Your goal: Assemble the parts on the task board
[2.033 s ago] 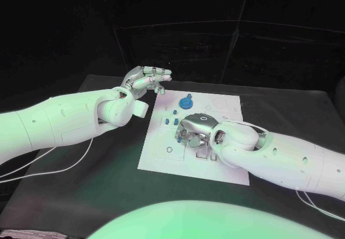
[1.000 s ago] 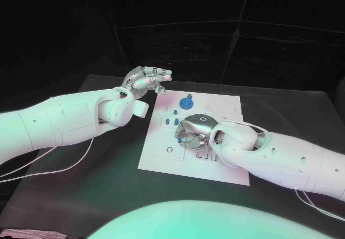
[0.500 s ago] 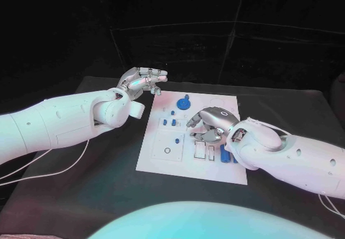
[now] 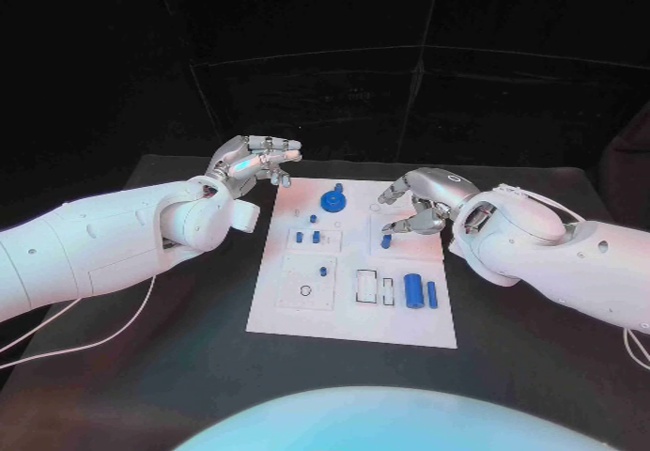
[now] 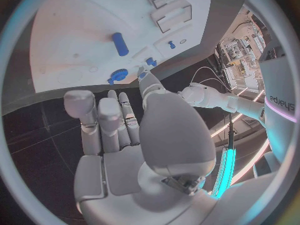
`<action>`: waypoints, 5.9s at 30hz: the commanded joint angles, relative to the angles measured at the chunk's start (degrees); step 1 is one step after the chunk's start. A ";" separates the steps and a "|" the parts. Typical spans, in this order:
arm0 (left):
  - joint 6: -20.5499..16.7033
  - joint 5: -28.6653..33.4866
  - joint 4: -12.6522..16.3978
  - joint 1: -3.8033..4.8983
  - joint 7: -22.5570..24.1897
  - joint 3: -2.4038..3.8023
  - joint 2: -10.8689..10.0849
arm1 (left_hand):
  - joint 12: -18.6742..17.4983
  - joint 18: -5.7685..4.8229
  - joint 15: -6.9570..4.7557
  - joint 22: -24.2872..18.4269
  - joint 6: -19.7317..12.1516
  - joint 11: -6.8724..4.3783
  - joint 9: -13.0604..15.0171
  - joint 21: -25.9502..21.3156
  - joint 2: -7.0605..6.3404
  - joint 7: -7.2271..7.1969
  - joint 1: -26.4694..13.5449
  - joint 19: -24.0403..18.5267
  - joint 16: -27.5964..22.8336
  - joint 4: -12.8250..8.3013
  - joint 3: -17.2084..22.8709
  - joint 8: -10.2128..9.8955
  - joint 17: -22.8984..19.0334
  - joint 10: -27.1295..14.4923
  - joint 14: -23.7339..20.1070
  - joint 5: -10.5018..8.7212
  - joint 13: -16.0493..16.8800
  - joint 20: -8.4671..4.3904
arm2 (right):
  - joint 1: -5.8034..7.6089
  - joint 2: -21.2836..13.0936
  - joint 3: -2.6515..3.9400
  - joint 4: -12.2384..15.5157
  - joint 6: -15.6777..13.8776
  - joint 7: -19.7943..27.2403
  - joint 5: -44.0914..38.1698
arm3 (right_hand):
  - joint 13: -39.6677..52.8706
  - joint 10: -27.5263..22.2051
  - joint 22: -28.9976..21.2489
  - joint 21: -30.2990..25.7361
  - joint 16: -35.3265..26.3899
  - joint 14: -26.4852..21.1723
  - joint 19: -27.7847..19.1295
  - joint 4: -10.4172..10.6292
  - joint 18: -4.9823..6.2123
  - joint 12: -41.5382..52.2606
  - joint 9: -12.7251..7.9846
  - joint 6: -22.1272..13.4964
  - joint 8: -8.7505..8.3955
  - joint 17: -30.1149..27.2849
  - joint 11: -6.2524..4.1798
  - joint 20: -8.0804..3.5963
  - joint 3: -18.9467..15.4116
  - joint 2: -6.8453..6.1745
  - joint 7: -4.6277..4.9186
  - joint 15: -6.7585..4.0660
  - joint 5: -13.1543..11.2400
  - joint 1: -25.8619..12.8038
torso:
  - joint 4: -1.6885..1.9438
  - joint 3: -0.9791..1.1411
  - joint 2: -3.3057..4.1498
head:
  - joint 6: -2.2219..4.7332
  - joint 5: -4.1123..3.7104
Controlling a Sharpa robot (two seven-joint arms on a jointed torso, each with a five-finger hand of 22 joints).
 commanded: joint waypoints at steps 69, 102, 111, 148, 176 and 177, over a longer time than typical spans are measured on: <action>1.03 0.19 -0.10 -0.08 0.01 0.04 0.05 | 0.33 0.74 -0.03 -0.15 0.32 -0.04 -0.11 -0.45 0.38 -0.01 0.14 -0.37 -0.25 0.03 -0.44 0.28 -0.19 0.03 -0.55 0.33 0.00 0.08 | 0.11 4.50 -0.10 -2.70 17.35 -3.26 -5.97 | -0.13 15.65 5.18 3.68 5.72 0.72 2.27 -2.57 -0.54 -1.18 0.09 10.94 0.05 3.94 -1.51 0.06 17.28 3.12 1.25 0.16 -3.00 5.53 | 0.12 0.01 0.00 | -0.71 -0.21; 0.87 0.19 -0.14 -0.08 -0.01 0.04 -0.01 | 0.36 0.74 -0.01 -0.19 0.28 -0.03 -0.12 -0.51 0.43 0.02 0.12 -0.37 -0.26 0.05 -0.52 0.26 -0.26 -0.03 -0.58 0.33 -0.01 0.09 | 0.16 1.59 0.04 6.82 3.71 2.27 -2.24 | -0.01 17.59 7.12 4.93 6.54 0.81 2.92 -4.13 -0.83 -1.54 0.23 12.60 0.33 4.71 -1.72 -0.23 21.76 2.66 1.39 -0.17 -3.13 4.71 | 0.06 0.01 0.05 | -0.67 0.58; 0.83 0.19 -0.28 -0.07 0.05 0.04 0.43 | 0.36 0.74 -0.01 -0.19 0.28 -0.03 -0.12 -0.51 0.43 0.02 0.12 -0.37 -0.26 0.05 -0.52 0.26 -0.26 -0.03 -0.58 0.33 -0.01 0.09 | -0.41 8.22 -0.04 5.17 6.33 7.78 -0.14 | -0.03 17.61 7.15 5.00 6.63 0.79 2.88 -4.51 -0.84 -1.79 0.19 12.63 0.22 4.70 -1.65 -0.27 22.58 2.60 1.47 -0.16 -2.54 4.52 | 0.20 0.01 0.06 | -1.01 1.40; 0.96 0.19 -0.84 -0.08 0.03 0.04 1.43 | 0.47 0.72 0.05 -0.31 0.20 0.03 -0.14 -0.67 0.54 0.08 -0.12 -0.35 -0.28 0.22 -0.81 0.23 -0.44 -0.14 -0.65 0.33 -0.04 0.13 | -4.66 16.24 -1.48 -1.68 13.10 5.63 -4.99 | -0.02 17.54 7.12 5.03 6.70 0.70 2.72 -5.09 -0.83 -2.15 0.15 12.44 0.08 4.60 -1.52 -0.21 23.68 2.43 1.62 -0.06 -1.25 3.93 | 0.08 0.02 0.06 | -1.81 3.21; 0.99 0.19 -0.82 -0.08 -0.10 0.04 1.26 | 0.49 0.72 0.06 -0.33 0.17 0.04 -0.15 -0.70 0.54 0.09 -0.17 -0.35 -0.28 0.25 -0.88 0.22 -0.46 -0.17 -0.66 0.33 -0.05 0.14 | -5.17 17.74 -1.59 -2.88 15.32 4.57 -6.05 | -0.23 14.38 6.21 4.50 6.19 0.32 2.07 -4.49 -0.73 -2.85 -0.07 10.44 -0.25 3.54 -0.68 0.27 22.95 -0.07 2.28 0.70 -0.23 0.17 | 0.09 0.02 0.06 | -2.09 3.69; 1.00 0.19 -0.84 -0.08 -0.10 0.04 1.26 | 0.49 0.72 0.06 -0.33 0.17 0.04 -0.15 -0.70 0.54 0.09 -0.17 -0.35 -0.28 0.25 -0.88 0.22 -0.46 -0.17 -0.66 0.33 -0.05 0.14 | -5.17 17.77 -1.72 -2.91 15.32 4.74 -5.97 | -0.22 13.61 6.07 4.40 6.14 0.27 1.97 -4.25 -0.72 -2.80 -0.11 9.78 -0.28 3.44 -0.45 0.43 22.44 -0.69 2.40 0.85 -0.14 -0.61 | 0.03 0.03 0.06 | -2.09 3.73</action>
